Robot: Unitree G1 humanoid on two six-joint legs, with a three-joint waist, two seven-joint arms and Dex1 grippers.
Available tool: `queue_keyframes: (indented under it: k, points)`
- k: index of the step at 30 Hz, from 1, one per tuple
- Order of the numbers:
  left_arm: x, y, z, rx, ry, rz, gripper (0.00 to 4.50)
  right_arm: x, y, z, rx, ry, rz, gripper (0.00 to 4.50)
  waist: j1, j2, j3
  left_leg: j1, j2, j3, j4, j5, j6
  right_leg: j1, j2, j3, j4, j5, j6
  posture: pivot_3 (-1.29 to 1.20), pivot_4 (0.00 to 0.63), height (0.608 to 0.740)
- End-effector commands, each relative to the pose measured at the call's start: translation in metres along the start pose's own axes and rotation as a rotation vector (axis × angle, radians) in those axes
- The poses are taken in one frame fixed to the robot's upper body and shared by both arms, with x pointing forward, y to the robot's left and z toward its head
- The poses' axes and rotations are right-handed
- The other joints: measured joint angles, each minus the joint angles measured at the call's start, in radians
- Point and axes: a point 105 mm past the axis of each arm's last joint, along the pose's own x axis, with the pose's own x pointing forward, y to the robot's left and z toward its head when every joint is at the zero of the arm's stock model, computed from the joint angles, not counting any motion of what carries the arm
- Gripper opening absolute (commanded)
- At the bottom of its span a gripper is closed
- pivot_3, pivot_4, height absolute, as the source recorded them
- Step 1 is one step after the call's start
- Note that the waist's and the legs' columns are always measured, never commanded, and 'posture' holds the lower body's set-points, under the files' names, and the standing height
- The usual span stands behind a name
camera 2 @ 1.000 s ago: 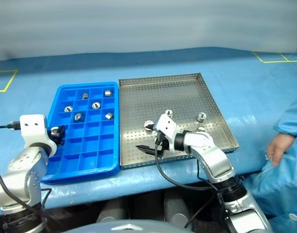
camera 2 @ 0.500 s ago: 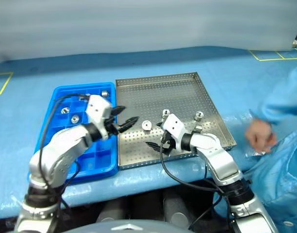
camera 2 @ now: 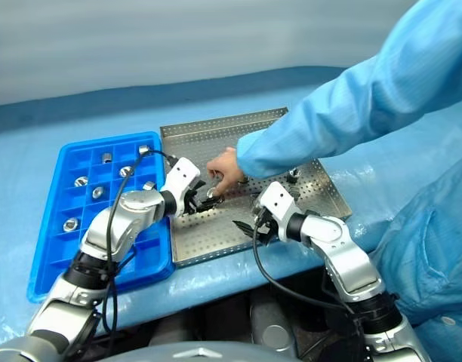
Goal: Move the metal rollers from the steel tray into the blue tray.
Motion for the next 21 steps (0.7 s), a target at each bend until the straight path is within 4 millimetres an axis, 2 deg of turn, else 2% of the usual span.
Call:
queue_keyframes:
  k: [1, 7, 21]
  points:
    - [-0.001, -0.001, 0.013, 0.021, -0.054, -0.006, 3.59, -0.004, -0.002, 0.013, -0.04, -0.039, -0.017, 4.5, -0.008, 0.0, 0.0, 0.0, 0.0, 0.0, 0.0, 0.0, 0.0, 0.0, 0.0, 0.0, 0.0, 0.0, 0.0, -0.24, 0.15, 0.74]
    - [-0.003, 0.001, 0.011, 0.013, -0.053, 0.008, 3.59, -0.002, -0.003, 0.012, -0.044, -0.034, -0.02, 4.5, -0.024, 0.0, 0.0, 0.0, 0.0, 0.0, 0.0, 0.0, 0.0, 0.0, 0.0, 0.0, 0.0, 0.0, 0.001, -0.22, 0.15, 0.74]
    - [-0.012, 0.01, 0.009, -0.012, -0.073, 0.053, 3.59, 0.003, -0.003, 0.015, -0.048, -0.041, -0.006, 4.5, -0.021, 0.0, 0.0, 0.0, 0.0, 0.0, 0.0, 0.0, 0.0, 0.0, 0.0, 0.0, 0.0, 0.001, 0.001, -0.2, 0.15, 0.74]
